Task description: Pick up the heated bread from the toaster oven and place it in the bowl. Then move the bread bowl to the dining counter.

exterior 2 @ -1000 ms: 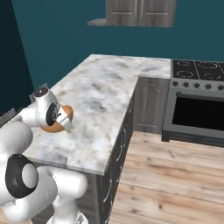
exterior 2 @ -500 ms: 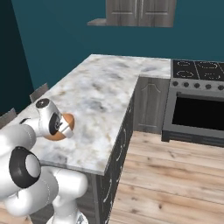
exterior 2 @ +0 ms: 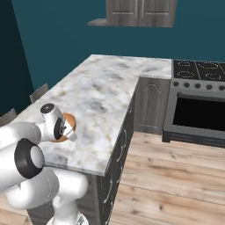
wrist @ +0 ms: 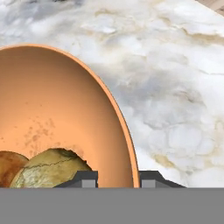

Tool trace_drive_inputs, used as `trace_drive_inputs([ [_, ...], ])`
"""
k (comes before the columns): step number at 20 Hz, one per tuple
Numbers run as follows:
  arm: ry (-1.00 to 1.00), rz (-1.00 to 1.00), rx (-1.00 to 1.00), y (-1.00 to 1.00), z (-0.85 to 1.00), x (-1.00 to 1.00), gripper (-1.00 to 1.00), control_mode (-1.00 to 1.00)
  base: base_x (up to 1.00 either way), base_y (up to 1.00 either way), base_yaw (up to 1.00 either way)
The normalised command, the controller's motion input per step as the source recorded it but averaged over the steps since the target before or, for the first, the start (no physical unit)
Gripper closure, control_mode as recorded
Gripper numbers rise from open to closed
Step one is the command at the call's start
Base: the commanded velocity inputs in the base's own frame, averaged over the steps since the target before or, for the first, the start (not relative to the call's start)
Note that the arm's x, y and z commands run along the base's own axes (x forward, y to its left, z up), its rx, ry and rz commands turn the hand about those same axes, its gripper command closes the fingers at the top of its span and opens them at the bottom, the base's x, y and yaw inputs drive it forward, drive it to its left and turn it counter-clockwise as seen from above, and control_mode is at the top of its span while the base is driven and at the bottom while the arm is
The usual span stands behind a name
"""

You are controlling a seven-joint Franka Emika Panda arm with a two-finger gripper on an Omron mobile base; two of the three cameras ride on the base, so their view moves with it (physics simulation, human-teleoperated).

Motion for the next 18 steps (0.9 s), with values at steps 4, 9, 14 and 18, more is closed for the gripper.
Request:
trace_drive_inputs([
  [4,0.00,0.00,0.00,0.00,-0.06,0.37,-1.00,-1.00,0.00,0.00,0.00],
  [9,0.04,-0.06,0.00,0.00,0.38,0.04,-1.00,-1.00,0.00,0.00,0.00],
  [14,-0.05,-0.03,0.00,-0.07,0.65,-0.17,-1.00,-1.00,0.00,0.00,0.00],
  [18,-0.15,0.00,0.00,-0.23,0.79,-0.70,-1.00,-1.00,0.00,0.00,0.00],
])
